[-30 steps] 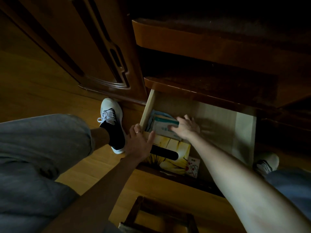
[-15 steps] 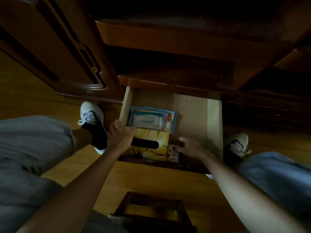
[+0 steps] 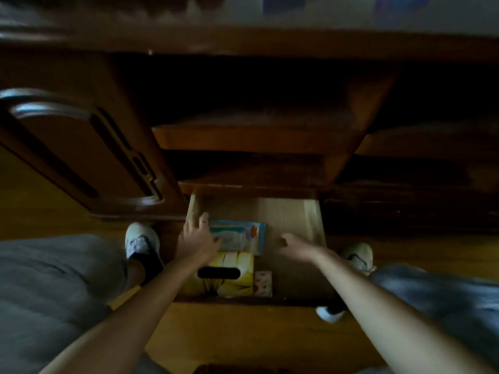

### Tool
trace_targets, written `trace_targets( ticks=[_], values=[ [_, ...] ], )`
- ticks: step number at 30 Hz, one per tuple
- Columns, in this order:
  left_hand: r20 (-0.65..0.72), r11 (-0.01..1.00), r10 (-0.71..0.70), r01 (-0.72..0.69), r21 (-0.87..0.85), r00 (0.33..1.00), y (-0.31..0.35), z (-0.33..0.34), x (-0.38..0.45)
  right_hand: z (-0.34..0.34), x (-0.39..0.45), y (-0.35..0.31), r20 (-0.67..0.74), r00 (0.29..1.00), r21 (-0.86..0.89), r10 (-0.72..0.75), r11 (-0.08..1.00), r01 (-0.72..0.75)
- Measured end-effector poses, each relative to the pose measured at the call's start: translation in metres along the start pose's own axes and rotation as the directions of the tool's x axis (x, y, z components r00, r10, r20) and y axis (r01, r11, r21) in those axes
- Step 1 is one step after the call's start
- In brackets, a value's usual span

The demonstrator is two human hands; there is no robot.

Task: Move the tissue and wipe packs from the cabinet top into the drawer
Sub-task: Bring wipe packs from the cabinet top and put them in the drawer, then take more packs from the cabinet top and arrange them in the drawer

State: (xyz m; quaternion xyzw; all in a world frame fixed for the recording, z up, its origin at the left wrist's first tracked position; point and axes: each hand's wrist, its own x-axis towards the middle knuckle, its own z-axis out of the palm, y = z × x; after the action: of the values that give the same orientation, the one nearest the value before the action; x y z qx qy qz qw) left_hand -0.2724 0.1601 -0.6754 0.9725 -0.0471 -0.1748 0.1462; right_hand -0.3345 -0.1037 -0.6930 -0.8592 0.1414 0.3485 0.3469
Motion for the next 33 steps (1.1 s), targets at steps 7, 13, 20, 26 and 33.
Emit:
trace_targets(
  ticks=[7,13,20,26,33],
  values=[
    [-0.562,0.827,0.526,-0.539,0.161,0.638,0.107,-0.198,-0.031,-0.178,-0.152,-0.101,-0.509,0.727,0.061,-0.461,0.823,0.564],
    [-0.712,0.73,0.585,-0.634,0.254,0.388,0.182,-0.322,-0.026,-0.297,-0.21,-0.159,-0.813,0.274,-0.358,-0.514,0.811,0.463],
    [-0.512,0.773,0.62,-0.576,0.268,0.594,0.248,-0.37,0.078,-0.378,-0.165,-0.177,-0.703,0.485,-0.613,-0.52,0.789,-0.042],
    [-0.494,0.78,0.609,-0.583,0.228,0.62,0.329,-0.385,0.176,-0.45,-0.115,-0.185,-0.744,0.432,-0.606,-0.51,0.788,-0.113],
    [-0.475,0.735,0.661,-0.629,0.253,0.581,0.451,-0.378,0.275,-0.559,-0.037,-0.162,-0.928,0.348,-0.228,-0.131,0.939,-0.257]
  ],
)
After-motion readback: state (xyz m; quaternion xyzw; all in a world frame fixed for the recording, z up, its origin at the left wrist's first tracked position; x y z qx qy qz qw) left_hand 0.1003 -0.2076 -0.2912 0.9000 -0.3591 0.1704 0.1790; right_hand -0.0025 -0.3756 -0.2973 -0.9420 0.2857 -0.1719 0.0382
